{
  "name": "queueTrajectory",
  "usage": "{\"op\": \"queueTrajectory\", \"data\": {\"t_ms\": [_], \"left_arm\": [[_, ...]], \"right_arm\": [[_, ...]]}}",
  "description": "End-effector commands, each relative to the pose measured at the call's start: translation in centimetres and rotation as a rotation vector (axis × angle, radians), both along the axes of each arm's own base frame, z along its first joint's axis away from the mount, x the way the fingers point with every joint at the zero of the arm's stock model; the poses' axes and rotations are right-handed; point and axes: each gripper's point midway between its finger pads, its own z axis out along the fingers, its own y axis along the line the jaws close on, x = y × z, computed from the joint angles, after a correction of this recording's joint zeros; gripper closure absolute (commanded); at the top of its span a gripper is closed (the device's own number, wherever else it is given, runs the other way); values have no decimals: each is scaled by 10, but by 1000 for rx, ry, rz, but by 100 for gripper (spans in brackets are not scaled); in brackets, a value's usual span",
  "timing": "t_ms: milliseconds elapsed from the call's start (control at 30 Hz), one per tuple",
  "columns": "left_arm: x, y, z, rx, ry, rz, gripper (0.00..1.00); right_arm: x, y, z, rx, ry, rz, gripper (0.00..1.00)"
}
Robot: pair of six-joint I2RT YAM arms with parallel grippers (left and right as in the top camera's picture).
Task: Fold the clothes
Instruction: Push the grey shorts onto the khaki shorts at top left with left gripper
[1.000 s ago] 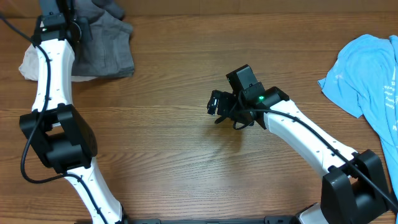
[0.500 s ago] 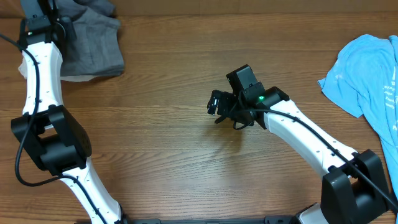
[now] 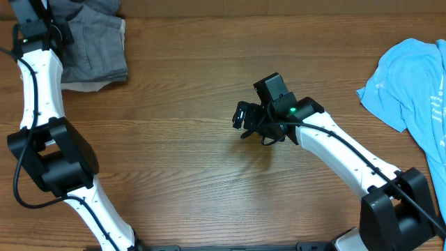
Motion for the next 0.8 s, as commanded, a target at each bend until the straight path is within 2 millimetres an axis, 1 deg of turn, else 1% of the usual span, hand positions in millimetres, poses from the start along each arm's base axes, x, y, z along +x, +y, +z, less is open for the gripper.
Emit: {"op": "queueTrajectory", "data": {"t_ms": [0, 167, 467, 500, 567, 667, 767], "left_arm": [[2, 18, 23, 60, -51, 38, 96], [2, 23, 27, 80, -64, 60, 96], [-9, 44, 27, 98, -51, 115, 96], [-12, 49, 27, 98, -50, 125, 96], [-13, 52, 26, 91, -52, 123, 96], [-11, 54, 17, 80, -43, 116, 95], [-8, 57, 1, 74, -23, 116, 93]], "right_arm": [[1, -1, -1, -3, -1, -8, 0], [1, 0, -1, 1, 1, -5, 0], [1, 0, 0, 2, 1, -5, 0], [1, 0, -1, 2, 2, -5, 0], [1, 0, -1, 2, 2, -5, 0], [1, 0, 0, 4, -2, -5, 0], [1, 0, 0, 4, -2, -5, 0]]}}
